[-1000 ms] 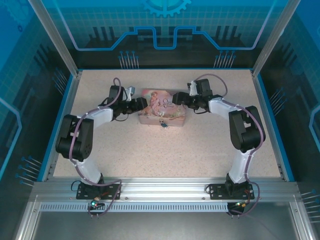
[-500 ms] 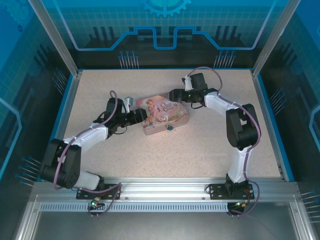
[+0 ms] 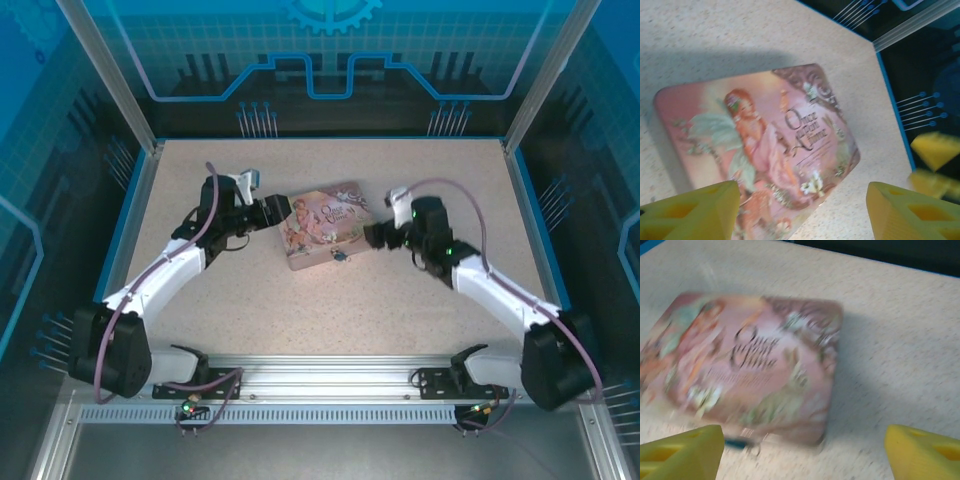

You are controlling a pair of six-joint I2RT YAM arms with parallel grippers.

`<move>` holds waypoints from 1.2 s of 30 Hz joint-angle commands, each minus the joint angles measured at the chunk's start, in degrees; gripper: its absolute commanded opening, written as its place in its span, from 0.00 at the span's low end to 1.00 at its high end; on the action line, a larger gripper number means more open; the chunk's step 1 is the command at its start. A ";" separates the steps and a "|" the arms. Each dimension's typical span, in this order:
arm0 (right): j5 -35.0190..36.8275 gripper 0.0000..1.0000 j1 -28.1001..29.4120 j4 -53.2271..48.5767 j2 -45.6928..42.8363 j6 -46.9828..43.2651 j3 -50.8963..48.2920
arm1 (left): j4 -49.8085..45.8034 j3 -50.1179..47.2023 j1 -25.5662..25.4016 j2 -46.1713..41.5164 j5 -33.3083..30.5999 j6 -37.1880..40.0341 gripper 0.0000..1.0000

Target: Unlock a padlock with a key

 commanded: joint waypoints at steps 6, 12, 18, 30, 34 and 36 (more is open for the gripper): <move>32.60 0.82 21.90 16.29 -0.13 3.62 -15.75 | 2.57 8.15 -1.41 9.82 6.89 -4.48 0.66; 47.17 0.80 31.01 21.66 14.36 2.60 -12.86 | 2.68 14.91 -5.38 16.83 8.11 -5.26 0.66; 48.47 0.76 32.33 26.99 23.96 0.92 -9.07 | 4.72 17.51 -7.10 22.62 8.30 -7.79 0.65; 44.82 0.72 30.47 32.32 32.93 -3.65 -3.93 | 4.86 18.11 -7.14 27.22 7.24 -8.39 0.63; 44.88 0.68 28.81 33.08 34.40 -3.47 -2.76 | 3.53 17.81 -7.16 27.55 5.96 -7.17 0.63; 44.54 0.64 28.39 33.43 34.67 -3.87 -2.59 | 3.43 17.42 -7.12 27.60 5.68 -6.90 0.63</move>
